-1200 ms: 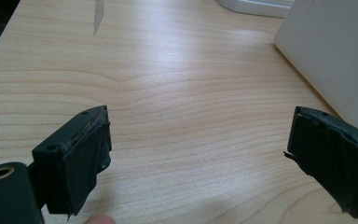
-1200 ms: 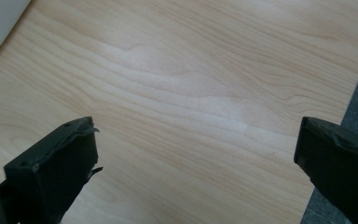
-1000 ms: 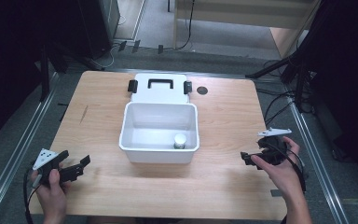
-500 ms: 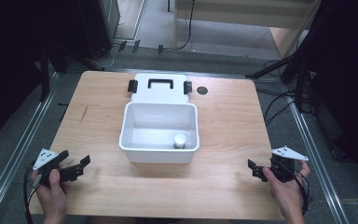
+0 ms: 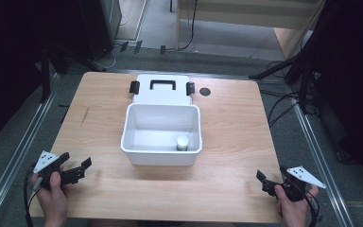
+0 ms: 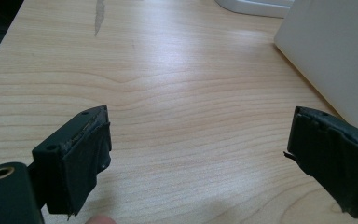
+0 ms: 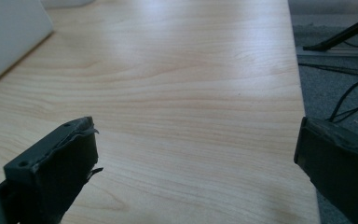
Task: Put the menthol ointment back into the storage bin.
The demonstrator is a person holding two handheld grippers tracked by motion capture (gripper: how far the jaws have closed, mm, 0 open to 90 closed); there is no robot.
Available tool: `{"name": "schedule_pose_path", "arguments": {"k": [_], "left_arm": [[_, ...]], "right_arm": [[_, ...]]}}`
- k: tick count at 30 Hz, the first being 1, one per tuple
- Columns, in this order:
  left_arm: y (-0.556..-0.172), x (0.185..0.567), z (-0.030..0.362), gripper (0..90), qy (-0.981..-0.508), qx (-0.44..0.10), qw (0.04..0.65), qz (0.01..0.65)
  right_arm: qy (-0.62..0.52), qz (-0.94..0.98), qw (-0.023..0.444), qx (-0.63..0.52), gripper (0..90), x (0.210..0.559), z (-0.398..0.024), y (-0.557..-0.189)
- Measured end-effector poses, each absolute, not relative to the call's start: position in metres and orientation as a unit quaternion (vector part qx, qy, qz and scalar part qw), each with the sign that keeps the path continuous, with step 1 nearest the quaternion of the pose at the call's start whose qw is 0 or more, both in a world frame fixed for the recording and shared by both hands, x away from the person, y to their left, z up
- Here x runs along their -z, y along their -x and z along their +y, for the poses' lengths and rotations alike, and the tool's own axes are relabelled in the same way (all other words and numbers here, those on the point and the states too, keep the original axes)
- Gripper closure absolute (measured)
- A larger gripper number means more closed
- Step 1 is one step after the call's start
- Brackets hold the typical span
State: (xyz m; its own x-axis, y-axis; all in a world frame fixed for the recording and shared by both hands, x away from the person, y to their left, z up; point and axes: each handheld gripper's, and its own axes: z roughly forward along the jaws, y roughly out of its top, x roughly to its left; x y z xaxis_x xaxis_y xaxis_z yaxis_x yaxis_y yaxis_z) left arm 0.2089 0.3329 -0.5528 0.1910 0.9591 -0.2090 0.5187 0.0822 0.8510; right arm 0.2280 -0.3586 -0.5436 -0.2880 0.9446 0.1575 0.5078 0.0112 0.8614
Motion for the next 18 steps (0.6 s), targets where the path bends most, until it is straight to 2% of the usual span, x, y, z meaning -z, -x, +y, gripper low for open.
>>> {"name": "schedule_pose_path", "arguments": {"k": [18], "left_arm": [[-0.2072,0.5533,0.3373,6.8,-0.612,-0.245,0.462,0.593]], "right_arm": [[-0.546,0.656,0.248,-0.459,0.0,0.5465,-0.3597,-0.2252]]}}
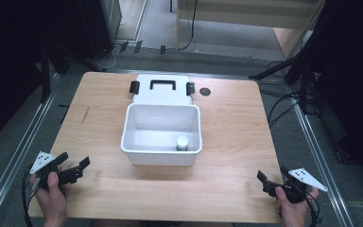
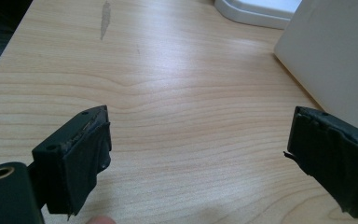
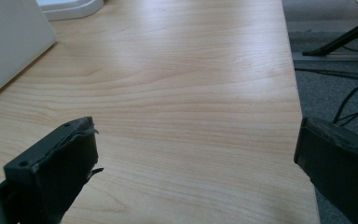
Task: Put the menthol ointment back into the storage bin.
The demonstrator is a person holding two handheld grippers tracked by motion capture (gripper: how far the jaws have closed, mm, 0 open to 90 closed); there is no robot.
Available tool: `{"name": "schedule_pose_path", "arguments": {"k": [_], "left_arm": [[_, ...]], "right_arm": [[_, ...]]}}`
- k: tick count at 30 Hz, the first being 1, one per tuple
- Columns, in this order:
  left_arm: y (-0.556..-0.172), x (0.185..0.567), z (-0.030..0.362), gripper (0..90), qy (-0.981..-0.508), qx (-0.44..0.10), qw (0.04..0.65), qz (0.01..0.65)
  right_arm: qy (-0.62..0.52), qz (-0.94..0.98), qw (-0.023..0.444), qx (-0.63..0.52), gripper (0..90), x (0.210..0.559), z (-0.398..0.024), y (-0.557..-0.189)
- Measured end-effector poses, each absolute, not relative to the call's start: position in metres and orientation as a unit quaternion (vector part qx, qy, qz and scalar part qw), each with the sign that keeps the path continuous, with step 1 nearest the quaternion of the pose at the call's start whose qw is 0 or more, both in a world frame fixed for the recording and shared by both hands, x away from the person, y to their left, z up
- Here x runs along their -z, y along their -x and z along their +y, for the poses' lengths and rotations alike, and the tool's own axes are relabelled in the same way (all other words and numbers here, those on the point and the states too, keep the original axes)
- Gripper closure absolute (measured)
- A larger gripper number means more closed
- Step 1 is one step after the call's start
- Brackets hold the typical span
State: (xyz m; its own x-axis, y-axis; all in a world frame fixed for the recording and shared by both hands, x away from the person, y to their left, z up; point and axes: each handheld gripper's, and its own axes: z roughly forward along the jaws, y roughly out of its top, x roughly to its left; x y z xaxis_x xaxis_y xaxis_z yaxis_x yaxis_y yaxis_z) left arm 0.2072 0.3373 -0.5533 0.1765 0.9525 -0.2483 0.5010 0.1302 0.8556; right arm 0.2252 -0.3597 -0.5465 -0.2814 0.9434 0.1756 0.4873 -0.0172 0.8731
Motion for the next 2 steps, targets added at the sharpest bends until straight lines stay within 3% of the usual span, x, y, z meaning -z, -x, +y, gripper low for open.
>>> {"name": "schedule_pose_path", "arguments": {"k": [2], "left_arm": [[-0.2072,0.5533,0.3374,6.8,-0.612,-0.244,0.462,0.594]], "right_arm": [[-0.547,0.653,0.247,-0.461,0.0,0.5466,-0.3603,-0.2251]]}}
